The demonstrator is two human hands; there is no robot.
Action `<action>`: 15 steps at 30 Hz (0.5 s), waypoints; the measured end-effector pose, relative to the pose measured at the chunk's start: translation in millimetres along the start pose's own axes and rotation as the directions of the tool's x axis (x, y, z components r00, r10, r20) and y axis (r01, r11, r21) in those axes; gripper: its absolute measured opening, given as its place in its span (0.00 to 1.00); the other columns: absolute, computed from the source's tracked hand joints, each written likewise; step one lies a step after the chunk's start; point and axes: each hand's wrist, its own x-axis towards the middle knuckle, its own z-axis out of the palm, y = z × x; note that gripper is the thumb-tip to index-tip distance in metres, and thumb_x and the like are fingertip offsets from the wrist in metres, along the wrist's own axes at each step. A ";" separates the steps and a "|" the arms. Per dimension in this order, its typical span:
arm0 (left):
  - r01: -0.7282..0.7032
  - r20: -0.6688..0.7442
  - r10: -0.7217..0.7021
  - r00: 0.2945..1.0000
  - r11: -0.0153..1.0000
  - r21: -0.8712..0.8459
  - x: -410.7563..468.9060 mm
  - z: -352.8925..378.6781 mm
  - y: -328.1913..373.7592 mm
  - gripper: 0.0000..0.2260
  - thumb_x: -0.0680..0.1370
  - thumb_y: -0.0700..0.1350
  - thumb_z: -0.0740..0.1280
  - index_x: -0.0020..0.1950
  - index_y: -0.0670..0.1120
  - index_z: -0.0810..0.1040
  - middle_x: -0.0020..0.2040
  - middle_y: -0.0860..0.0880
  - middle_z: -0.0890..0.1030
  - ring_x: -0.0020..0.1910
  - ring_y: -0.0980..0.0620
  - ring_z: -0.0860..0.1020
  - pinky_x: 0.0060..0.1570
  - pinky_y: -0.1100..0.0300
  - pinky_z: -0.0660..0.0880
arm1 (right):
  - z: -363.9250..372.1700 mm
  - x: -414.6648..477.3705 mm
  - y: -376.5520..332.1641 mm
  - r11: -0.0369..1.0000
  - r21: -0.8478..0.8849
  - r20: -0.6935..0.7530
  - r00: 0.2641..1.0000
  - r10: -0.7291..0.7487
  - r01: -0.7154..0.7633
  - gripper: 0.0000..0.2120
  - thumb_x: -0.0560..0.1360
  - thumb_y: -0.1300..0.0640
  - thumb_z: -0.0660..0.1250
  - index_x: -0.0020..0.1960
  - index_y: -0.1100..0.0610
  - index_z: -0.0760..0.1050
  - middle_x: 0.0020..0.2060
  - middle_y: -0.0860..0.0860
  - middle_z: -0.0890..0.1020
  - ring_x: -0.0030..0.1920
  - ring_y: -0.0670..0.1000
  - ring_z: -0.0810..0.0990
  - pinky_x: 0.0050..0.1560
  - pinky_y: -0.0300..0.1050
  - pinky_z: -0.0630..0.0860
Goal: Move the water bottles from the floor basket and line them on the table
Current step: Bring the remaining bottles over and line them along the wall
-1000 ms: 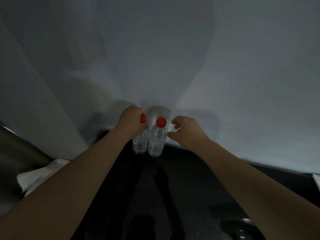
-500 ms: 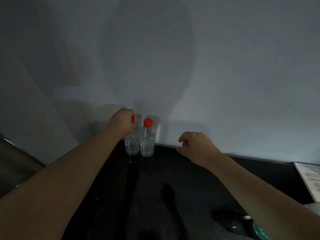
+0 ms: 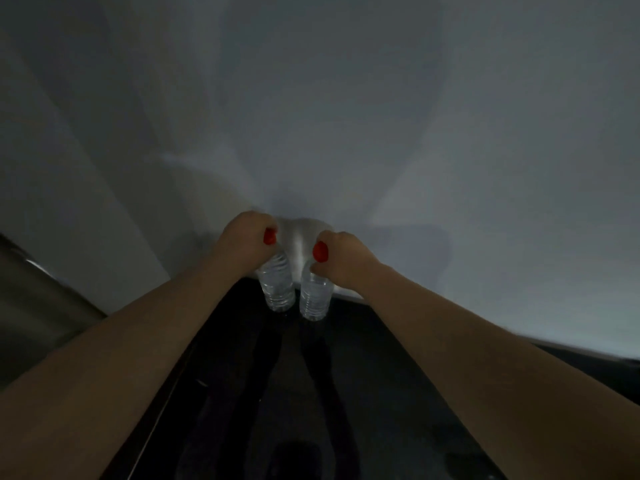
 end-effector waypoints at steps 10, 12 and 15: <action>0.078 -0.041 -0.076 0.996 0.995 0.056 11.2 -29.1 -45.6 0.10 0.65 0.36 0.71 0.45 0.36 0.82 0.46 0.36 0.83 0.47 0.39 0.81 0.48 0.52 0.75 | 11.9 22.6 -10.7 0.998 0.013 -0.113 0.992 -0.063 0.064 0.12 0.69 0.57 0.72 0.49 0.63 0.78 0.45 0.53 0.73 0.45 0.50 0.74 0.41 0.40 0.68; 0.066 -0.069 -0.063 0.996 0.997 0.035 12.4 -30.8 -54.9 0.10 0.65 0.36 0.71 0.46 0.37 0.82 0.47 0.38 0.83 0.47 0.40 0.81 0.49 0.53 0.74 | 13.6 26.1 -16.9 0.996 0.022 -0.125 0.989 -0.081 0.085 0.12 0.69 0.57 0.72 0.49 0.63 0.78 0.45 0.54 0.74 0.46 0.52 0.75 0.42 0.42 0.71; 0.026 -0.062 -0.024 0.998 0.999 0.024 13.0 -32.2 -63.7 0.11 0.65 0.39 0.68 0.45 0.38 0.81 0.47 0.39 0.83 0.47 0.41 0.81 0.50 0.53 0.75 | 12.7 35.4 -29.5 0.995 0.046 -0.142 0.986 -0.084 0.091 0.11 0.69 0.57 0.72 0.48 0.63 0.79 0.47 0.56 0.78 0.48 0.54 0.78 0.46 0.46 0.76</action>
